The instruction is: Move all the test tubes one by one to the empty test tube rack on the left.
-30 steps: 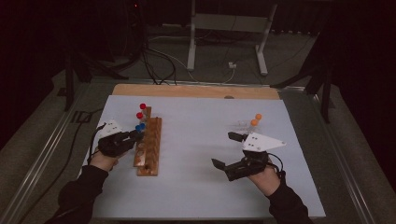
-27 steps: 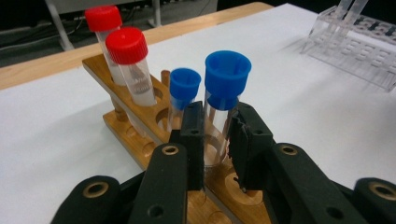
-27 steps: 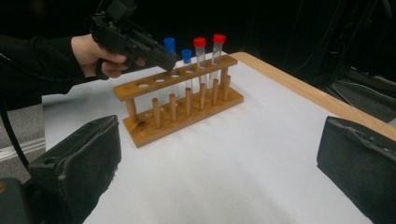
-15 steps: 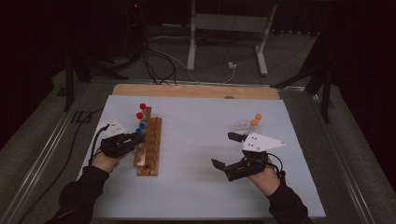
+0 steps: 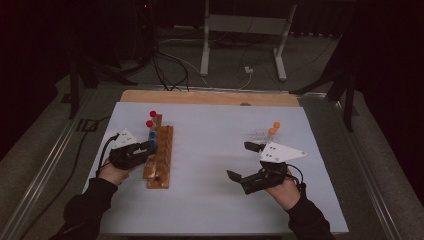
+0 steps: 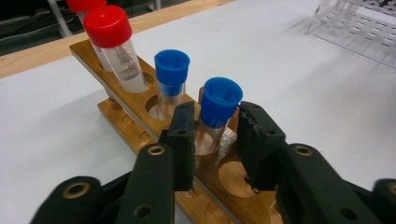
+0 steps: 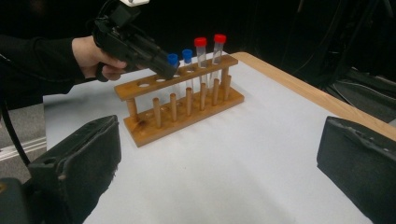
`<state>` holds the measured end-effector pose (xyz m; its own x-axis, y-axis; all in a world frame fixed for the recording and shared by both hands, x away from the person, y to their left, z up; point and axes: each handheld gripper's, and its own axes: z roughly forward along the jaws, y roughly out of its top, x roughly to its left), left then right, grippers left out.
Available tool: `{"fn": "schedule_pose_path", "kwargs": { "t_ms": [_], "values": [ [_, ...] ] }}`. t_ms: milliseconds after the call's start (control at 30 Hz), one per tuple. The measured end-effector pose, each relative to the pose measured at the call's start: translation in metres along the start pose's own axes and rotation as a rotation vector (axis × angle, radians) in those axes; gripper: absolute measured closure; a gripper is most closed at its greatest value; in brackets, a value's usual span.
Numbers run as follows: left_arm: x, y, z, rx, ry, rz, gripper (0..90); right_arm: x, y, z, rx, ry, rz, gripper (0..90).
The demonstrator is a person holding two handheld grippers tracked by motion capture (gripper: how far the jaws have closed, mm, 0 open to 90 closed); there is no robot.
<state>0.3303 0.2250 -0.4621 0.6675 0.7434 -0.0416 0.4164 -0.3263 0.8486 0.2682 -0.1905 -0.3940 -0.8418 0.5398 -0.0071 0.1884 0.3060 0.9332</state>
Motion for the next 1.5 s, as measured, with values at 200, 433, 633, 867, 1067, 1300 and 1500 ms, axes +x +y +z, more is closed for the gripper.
{"fn": "schedule_pose_path", "kwargs": {
  "t_ms": [200,433,633,867,1067,1300,1500],
  "values": [
    [-0.006,0.007,-0.014,-0.037,-0.037,0.009,50.6,0.000,0.001,-0.002,-0.003,-0.005,0.001,0.0],
    [-0.024,0.018,-0.033,-0.115,-0.083,0.042,21.7,-0.010,0.008,-0.014,-0.020,-0.040,0.001,0.0],
    [-0.036,0.024,-0.040,-0.174,-0.181,0.037,2.5,-0.026,0.012,-0.032,-0.039,-0.124,-0.001,0.0],
    [-0.045,0.022,-0.041,-0.196,-0.202,0.052,1.7,-0.057,0.004,-0.051,-0.025,-0.245,0.085,0.0],
    [-0.044,0.020,-0.039,-0.200,-0.217,0.042,1.7,-0.089,-0.021,-0.053,0.006,-0.326,0.199,3.9],
    [-0.046,0.020,-0.039,-0.203,-0.224,0.042,1.7,-0.109,-0.048,-0.039,0.077,-0.387,0.226,6.8],
    [-0.047,0.020,-0.038,-0.197,-0.228,0.048,1.7,-0.122,-0.067,-0.024,0.141,-0.422,0.239,26.1]
  ]
}}
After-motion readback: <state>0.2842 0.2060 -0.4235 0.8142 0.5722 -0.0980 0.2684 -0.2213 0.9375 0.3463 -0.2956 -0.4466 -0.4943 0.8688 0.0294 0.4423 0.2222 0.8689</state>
